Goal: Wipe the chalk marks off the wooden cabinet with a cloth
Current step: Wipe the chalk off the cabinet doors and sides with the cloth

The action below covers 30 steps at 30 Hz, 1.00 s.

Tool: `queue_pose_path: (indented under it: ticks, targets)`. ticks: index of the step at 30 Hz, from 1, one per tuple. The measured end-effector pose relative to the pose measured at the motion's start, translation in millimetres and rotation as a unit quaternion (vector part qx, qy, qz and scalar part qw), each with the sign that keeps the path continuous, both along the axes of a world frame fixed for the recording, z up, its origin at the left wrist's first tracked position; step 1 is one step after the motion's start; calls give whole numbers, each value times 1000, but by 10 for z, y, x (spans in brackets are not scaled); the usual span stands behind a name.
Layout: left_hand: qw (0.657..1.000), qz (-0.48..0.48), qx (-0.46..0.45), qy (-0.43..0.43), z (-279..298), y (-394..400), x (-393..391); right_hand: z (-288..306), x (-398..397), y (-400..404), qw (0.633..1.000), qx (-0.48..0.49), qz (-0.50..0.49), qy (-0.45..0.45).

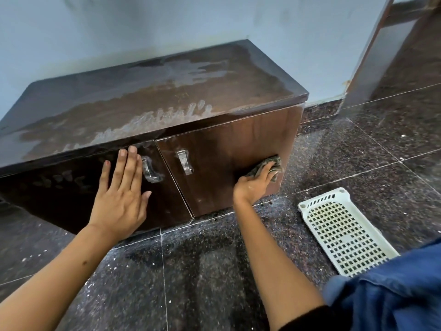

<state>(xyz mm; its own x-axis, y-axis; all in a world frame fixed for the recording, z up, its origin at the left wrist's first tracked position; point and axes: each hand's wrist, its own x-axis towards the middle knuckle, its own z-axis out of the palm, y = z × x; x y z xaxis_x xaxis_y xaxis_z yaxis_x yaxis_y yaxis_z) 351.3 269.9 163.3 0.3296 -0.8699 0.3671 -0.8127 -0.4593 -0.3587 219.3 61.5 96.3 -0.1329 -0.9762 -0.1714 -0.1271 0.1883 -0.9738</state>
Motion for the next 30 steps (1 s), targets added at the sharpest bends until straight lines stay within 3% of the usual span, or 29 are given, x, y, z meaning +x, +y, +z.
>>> queue_pose_path:
  ticks: [4,8,11,14,16,17,18,21,22,23,26,30]
  targets:
    - [1000,20,9,22,6,-17,-67,22,26,96,994,99,53,-11]
    - [993,79,-36,86,-28,-170,-385,224,-46,252,976,191,68,-80]
    - [992,27,-52,113,-108,-370,-820,368,-212,227,929,283,135,-195]
    - [967,28,-64,246,-209,-564,-1168,427,-492,37,888,315,237,-238]
    - [900,90,-68,421,-233,-730,-1303,413,-745,-151,858,326,261,-300]
    - [839,128,-71,525,-226,-842,-1347,407,-879,-239,838,321,286,-336]
    - [766,162,-72,618,-208,-963,-1393,407,-991,-317,827,300,315,-356]
    - [510,198,-100,831,-181,-1397,-1600,389,-1270,-486,836,242,390,-302]
    - [448,193,-108,866,-189,-1537,-1693,338,-1324,-553,844,234,395,-277]
    - [408,183,-115,887,-227,-1648,-1774,280,-1379,-623,856,231,385,-256]
    - [354,165,-150,908,-380,-1962,-2019,139,-1610,-831,890,209,340,-219]
    - [349,159,-154,910,-593,-2190,-2163,-20,-1940,-1076,924,197,287,-162]
